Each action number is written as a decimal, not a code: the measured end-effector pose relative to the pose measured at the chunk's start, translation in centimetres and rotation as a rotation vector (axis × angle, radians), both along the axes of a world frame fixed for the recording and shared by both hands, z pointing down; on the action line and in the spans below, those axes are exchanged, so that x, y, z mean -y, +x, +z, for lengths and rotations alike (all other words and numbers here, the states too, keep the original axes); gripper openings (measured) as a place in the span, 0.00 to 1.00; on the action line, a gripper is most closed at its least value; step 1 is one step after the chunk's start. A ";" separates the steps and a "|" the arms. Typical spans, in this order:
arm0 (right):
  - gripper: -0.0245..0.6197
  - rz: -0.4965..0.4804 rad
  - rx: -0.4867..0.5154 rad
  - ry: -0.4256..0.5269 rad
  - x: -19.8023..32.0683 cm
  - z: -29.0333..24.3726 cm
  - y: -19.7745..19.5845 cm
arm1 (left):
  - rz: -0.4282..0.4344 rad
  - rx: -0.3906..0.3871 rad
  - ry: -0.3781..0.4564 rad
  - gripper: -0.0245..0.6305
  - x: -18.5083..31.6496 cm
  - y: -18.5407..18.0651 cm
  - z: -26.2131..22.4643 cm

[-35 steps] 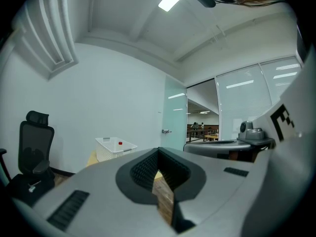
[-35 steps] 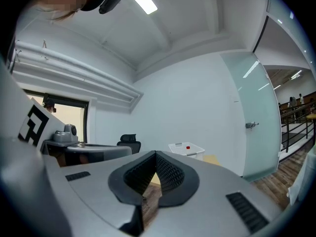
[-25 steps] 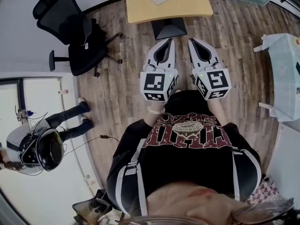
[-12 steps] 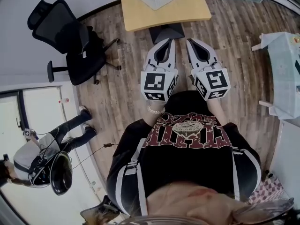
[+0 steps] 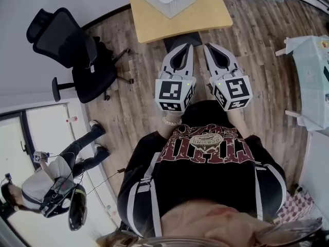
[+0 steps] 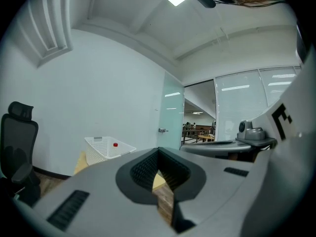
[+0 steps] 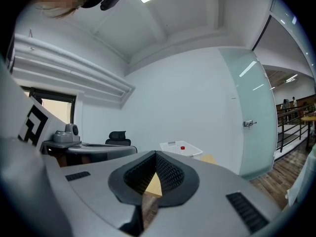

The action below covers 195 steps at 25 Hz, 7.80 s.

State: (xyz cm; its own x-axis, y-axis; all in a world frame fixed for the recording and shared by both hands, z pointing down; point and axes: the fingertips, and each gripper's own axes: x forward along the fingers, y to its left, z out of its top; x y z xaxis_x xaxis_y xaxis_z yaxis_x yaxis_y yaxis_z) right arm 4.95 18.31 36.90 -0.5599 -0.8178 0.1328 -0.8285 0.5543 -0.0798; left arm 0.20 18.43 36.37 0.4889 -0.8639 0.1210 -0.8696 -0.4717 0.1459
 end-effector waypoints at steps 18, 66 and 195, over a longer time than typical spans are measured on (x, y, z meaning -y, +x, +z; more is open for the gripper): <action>0.06 0.053 0.001 0.003 5.8 0.2 -5.7 | 0.071 -0.021 0.020 0.11 6.0 -4.9 -0.2; 0.06 -0.030 0.030 -0.025 17.2 0.4 -5.4 | 0.022 0.023 -0.014 0.11 17.0 -4.1 0.2; 0.20 0.029 -0.248 -0.283 48.5 13.5 -10.9 | 0.008 0.001 -0.184 0.11 42.6 -11.4 7.9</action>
